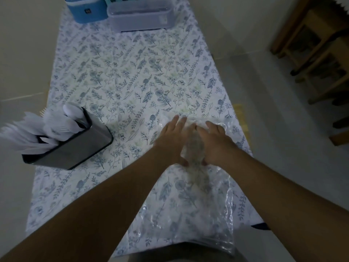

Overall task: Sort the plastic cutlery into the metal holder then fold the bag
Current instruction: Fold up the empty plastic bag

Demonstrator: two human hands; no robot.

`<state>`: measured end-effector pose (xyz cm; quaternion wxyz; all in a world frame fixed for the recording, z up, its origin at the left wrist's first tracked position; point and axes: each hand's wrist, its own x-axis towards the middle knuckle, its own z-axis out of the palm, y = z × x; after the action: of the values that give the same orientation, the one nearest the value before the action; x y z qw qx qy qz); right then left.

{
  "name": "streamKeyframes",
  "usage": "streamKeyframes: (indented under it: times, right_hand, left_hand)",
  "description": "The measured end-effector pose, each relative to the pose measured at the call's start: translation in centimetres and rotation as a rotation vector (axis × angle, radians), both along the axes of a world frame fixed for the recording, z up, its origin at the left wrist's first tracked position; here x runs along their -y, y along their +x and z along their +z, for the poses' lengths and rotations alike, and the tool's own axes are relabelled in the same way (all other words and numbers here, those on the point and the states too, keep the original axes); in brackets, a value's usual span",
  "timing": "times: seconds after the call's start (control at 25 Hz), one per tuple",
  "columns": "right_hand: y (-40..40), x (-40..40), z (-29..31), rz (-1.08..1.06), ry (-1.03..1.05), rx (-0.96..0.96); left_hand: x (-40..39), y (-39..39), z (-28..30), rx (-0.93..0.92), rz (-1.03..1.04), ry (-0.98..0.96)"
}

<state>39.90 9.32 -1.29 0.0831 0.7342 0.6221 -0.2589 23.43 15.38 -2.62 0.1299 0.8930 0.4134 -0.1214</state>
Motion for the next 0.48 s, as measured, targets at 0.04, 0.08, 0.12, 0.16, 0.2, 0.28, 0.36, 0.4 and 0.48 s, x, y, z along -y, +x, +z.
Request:
streamKeyframes:
  times: [0.04,0.08,0.12,0.16,0.2,0.28,0.36,0.4,0.48]
  right_hand:
    - [0.5,-0.3,-0.2,0.001,-0.068,-0.017]
    - [1.1,-0.5,-0.5,-0.007,-0.136,-0.034]
    - [1.6,-0.6,-0.6,-0.015,-0.182,-0.047]
    - [1.9,-0.5,-0.4,-0.021,-0.182,-0.055]
    - [2.0,-0.2,-0.2,-0.032,-0.127,-0.071]
    - [1.6,1.4,0.3,-0.155,0.072,-0.217]
    - [1.2,4.7,0.2,-0.519,0.152,-0.610]
    - [1.0,6.6,-0.1,-0.727,0.109,-0.792]
    - [1.4,10.1,-1.0,-0.995,0.107,-0.876]
  left_hand:
    - [-0.4,0.1,-0.5,-0.059,-0.010,-0.071]
    - [-1.0,-0.2,-1.1,-0.112,0.026,-0.141]
    - [-1.5,-0.4,-1.6,-0.135,0.085,-0.198]
    - [-2.0,-0.5,-1.6,-0.136,0.130,-0.237]
    - [-2.2,-0.5,-1.2,-0.101,0.164,-0.250]
    - [-1.5,-0.7,0.0,0.219,0.307,-0.187]
    - [1.0,-2.0,0.9,0.679,0.589,-0.206]
    - [2.9,-3.0,1.2,0.793,0.749,-0.364]
    - [6.6,-5.3,1.0,0.825,0.991,-0.662]
